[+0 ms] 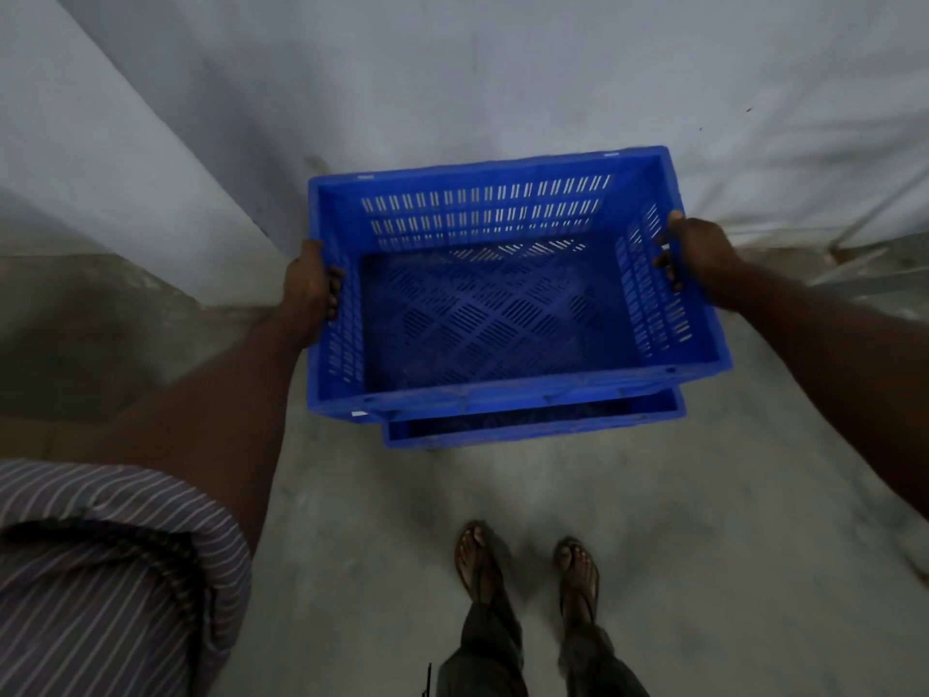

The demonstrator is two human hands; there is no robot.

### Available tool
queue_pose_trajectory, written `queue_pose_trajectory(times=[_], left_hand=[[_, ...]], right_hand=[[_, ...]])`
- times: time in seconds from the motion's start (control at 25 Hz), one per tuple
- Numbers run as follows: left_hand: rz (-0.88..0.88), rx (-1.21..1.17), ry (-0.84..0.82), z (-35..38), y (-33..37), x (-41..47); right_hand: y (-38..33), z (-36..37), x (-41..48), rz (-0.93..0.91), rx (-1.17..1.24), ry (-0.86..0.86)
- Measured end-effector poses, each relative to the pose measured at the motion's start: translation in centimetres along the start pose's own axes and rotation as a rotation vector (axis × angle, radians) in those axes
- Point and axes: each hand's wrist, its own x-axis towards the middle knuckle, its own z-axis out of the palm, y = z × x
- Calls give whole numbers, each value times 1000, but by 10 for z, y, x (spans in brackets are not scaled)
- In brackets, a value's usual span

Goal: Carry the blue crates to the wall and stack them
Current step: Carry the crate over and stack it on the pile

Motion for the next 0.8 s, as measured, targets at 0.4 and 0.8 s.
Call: queue_pose_trajectory(times=[0.4,0.8], left_hand=[[58,-28,14,19,-3,-10],[102,-44,61,28,-32,-33]], right_hand=[[24,-11,49,-143,-132,81],[23,-20,57,-180,-259,94]])
